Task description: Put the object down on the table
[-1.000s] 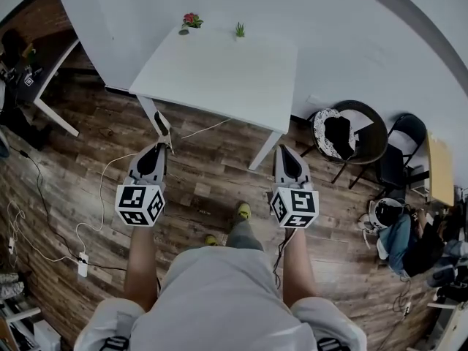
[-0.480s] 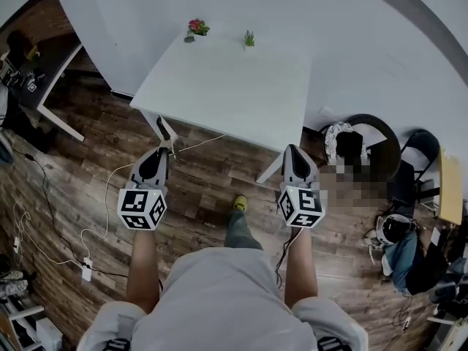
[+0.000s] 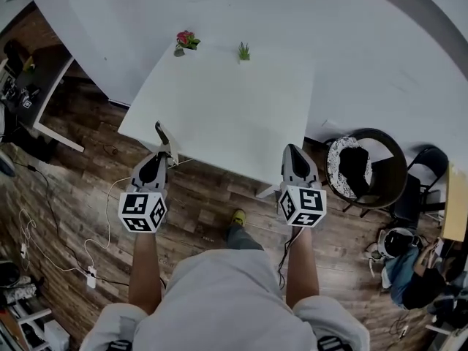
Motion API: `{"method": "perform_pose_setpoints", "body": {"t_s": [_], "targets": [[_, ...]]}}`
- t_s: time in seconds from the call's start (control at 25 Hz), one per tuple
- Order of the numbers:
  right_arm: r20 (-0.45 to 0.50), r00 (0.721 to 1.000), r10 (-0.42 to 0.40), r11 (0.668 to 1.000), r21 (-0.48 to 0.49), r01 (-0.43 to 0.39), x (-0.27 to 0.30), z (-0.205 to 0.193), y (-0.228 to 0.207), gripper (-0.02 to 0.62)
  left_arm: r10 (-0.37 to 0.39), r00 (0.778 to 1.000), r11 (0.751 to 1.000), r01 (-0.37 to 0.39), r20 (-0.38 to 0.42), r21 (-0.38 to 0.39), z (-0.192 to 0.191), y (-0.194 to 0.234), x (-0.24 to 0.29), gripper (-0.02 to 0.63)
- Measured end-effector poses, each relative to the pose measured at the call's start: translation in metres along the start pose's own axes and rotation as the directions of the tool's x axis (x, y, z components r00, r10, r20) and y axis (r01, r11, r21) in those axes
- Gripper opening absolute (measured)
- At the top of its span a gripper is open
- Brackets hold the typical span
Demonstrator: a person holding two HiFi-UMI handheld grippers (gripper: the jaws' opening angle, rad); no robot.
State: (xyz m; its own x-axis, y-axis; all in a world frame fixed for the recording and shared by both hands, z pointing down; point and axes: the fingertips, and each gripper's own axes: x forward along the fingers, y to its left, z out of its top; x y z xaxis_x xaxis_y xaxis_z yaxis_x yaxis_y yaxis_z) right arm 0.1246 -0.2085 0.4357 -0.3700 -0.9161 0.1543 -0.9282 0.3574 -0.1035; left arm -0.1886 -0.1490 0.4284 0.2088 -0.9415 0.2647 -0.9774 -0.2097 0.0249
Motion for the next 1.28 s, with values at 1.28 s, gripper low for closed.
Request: {"method": "perform_pose_setpoints", "body": {"t_s": [1.28], "targets": [[-0.02, 1.0, -0.022, 0.999, 0.028, 0.022, 0.152, 0.012, 0.002, 0.009, -0.12, 0.991, 0.992, 0.122, -0.062, 0.036, 0.034, 0.055, 0.18, 0.02]]}}
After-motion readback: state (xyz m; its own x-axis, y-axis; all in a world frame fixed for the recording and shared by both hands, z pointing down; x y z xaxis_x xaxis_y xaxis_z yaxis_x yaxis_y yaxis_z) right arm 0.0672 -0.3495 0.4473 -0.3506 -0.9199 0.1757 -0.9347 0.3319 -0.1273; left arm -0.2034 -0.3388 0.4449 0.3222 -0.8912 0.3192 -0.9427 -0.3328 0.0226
